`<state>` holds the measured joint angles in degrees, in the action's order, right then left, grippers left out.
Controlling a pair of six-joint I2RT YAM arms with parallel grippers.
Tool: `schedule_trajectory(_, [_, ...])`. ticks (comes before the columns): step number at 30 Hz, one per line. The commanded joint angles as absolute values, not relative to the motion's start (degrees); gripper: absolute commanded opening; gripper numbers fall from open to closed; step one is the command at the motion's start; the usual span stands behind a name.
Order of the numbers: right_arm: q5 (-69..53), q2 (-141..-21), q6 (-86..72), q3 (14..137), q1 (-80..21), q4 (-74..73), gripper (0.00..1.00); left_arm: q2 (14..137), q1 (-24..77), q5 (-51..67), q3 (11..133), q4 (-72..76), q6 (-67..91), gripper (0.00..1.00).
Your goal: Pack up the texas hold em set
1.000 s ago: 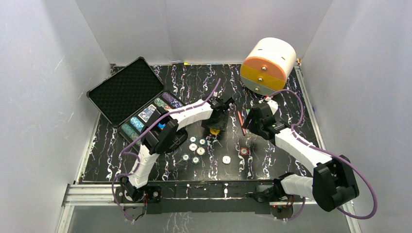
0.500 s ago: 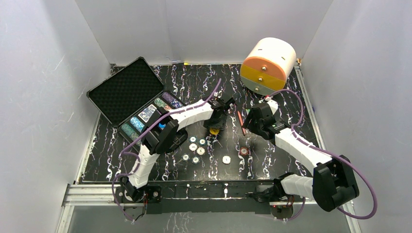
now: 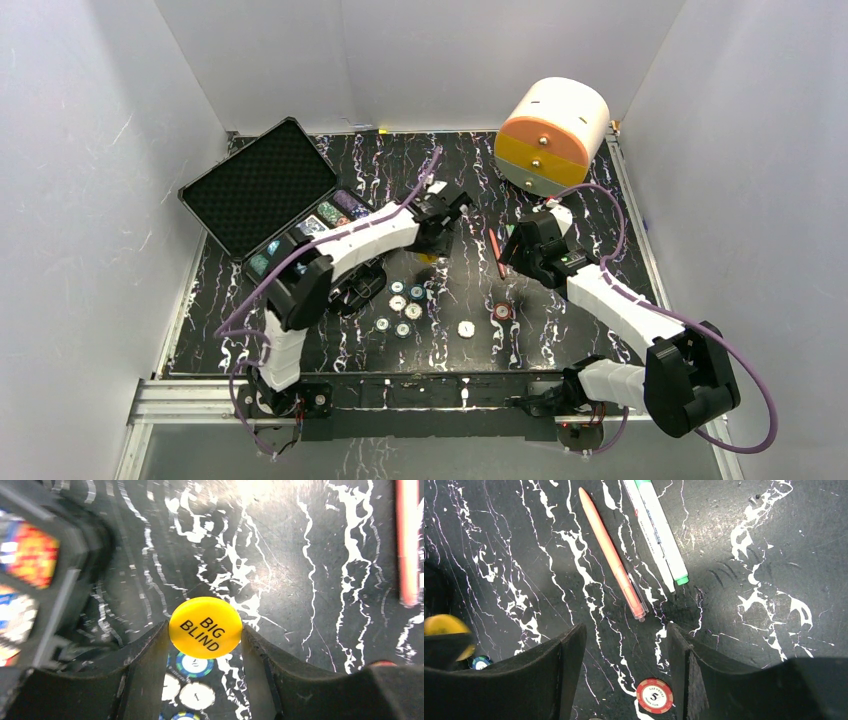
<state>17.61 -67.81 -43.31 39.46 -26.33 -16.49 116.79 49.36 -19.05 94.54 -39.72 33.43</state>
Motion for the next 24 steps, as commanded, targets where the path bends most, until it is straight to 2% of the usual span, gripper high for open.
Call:
schedule_trajectory(1, [17.14, -66.8, -43.33, 39.64, -26.19, -14.69, 0.67, 105.6, 46.58, -24.79, 92.35, -42.45, 33.74, 0.43])
schedule_trajectory(13, [15.56, -68.03, -43.86, 40.43, -26.16, -14.74, 0.67, 88.82, 24.39, -24.4, 78.82, -40.75, 30.86, 0.45])
schedule_trajectory(19, [15.34, -68.14, -43.62, 40.61, -26.13, -14.94, 0.67, 87.41, 15.98, -24.13, 72.9, -39.46, 32.05, 0.45])
schedule_trajectory(24, [15.23, -68.12, -43.46, 40.5, -26.13, -14.94, 0.67, 89.7, 12.3, -24.01, 73.5, -38.43, 31.85, 0.45])
